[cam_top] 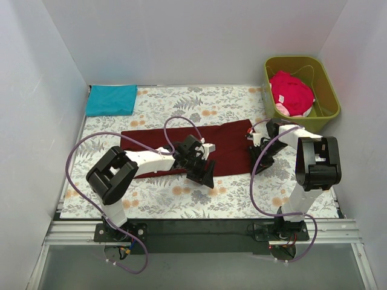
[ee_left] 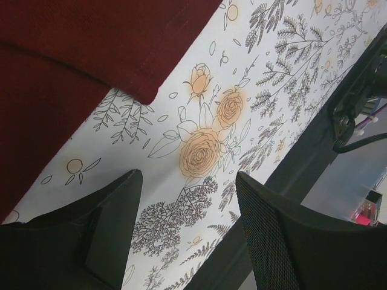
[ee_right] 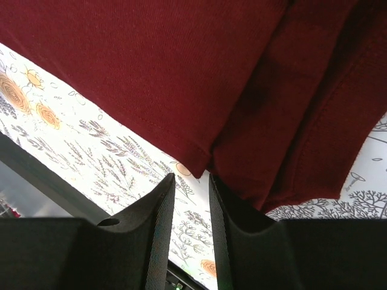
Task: Fold and stack the t-shirts
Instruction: Fold the tshirt
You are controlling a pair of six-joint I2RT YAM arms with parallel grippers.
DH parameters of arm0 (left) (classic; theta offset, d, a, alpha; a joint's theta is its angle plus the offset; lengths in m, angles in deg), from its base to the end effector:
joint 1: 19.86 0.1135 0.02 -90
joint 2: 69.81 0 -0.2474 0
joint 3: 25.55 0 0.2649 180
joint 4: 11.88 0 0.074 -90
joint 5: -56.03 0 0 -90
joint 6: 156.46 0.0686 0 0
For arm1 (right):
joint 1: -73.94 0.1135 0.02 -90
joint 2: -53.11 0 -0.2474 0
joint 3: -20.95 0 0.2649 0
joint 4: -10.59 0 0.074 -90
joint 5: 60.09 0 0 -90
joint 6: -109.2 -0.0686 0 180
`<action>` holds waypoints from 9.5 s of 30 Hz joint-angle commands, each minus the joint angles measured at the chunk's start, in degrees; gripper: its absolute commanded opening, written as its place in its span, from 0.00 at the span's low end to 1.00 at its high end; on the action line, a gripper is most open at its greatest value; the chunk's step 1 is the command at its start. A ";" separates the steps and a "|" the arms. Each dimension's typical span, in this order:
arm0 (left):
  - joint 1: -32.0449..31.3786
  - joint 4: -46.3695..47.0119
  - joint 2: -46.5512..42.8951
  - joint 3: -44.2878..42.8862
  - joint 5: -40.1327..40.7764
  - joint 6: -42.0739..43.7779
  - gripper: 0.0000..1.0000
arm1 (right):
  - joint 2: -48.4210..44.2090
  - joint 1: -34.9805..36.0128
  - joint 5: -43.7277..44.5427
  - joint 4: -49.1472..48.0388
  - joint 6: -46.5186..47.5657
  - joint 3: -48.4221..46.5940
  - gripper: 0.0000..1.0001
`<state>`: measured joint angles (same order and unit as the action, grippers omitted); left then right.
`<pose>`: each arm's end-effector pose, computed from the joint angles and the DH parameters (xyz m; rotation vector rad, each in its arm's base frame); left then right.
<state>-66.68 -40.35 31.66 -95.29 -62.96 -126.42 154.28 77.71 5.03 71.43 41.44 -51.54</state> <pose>0.2229 -0.2861 0.1004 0.1316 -2.8605 1.0506 0.2989 0.0486 0.0929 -0.6766 2.9172 0.6500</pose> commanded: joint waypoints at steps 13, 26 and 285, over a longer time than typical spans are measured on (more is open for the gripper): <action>-0.11 2.19 6.27 -4.35 0.69 -3.31 0.51 | -0.35 0.27 -1.66 -3.98 -2.55 -0.37 0.26; -0.11 2.29 10.32 -7.95 4.56 -6.30 0.39 | -0.79 0.19 -2.80 -4.86 -2.73 -0.11 0.01; 30.39 -2.73 11.72 -17.87 -3.00 0.82 0.40 | 31.01 19.61 13.36 -15.75 -8.62 -50.11 0.22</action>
<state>-36.35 -44.55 41.83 -109.49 -67.93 -124.81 183.54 98.24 14.73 57.92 33.74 -97.07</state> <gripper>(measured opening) 0.404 0.226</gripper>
